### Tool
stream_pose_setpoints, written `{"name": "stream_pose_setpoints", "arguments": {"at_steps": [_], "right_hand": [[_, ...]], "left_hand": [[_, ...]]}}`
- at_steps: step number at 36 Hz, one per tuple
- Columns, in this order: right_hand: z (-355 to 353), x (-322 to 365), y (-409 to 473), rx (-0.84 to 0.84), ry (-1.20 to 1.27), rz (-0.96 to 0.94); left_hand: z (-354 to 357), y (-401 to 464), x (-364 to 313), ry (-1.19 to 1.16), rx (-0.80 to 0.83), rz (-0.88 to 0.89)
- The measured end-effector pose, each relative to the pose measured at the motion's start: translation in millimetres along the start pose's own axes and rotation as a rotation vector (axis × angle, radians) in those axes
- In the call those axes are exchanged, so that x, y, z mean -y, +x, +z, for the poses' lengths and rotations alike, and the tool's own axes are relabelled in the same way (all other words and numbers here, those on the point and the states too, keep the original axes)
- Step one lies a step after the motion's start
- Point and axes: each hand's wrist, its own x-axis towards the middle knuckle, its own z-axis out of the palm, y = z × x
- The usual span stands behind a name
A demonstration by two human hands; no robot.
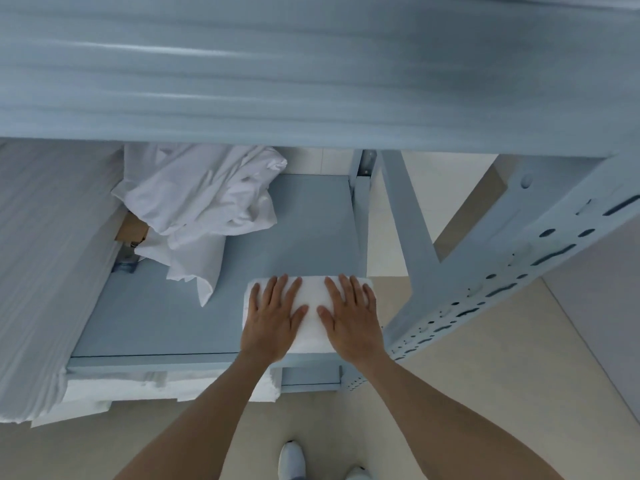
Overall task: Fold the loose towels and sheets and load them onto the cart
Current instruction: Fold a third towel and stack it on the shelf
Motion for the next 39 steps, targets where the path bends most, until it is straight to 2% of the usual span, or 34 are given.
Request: {"name": "stream_pose_setpoints", "arguments": {"at_steps": [11,16,20,24,29,31,39], "right_hand": [[-17.9,3.6,9.2,0.029,0.005,-0.008],[-47.1,11.3,1.0,-0.072,-0.014,-0.035],[-71.9,18.7,-12.4,-0.141,0.033,-0.081],[-98.0,29.8,-37.3,-0.181,0.348,-0.056],[-122.4,41.6,-96.4,-0.147,1.042,0.124],[-122.1,39.5,-123.7,-0.128,1.212,0.134],[-124.5,26.7,-192.9,-0.104,1.383,0.188]], "left_hand": [[-15.2,18.0,12.8,0.001,0.085,0.064],[-48.8,15.7,15.8,-0.102,-0.054,0.026],[-78.3,1.1,3.0,-0.385,-0.197,-0.088],[-106.5,-36.0,-20.6,-0.837,-0.327,-0.177],[-118.8,-103.4,-56.1,-1.274,-0.348,-0.241],[-115.0,-131.8,-70.0,-1.342,-0.370,-0.259],[-114.3,-209.9,-84.7,-1.405,-0.378,-0.337]]}}
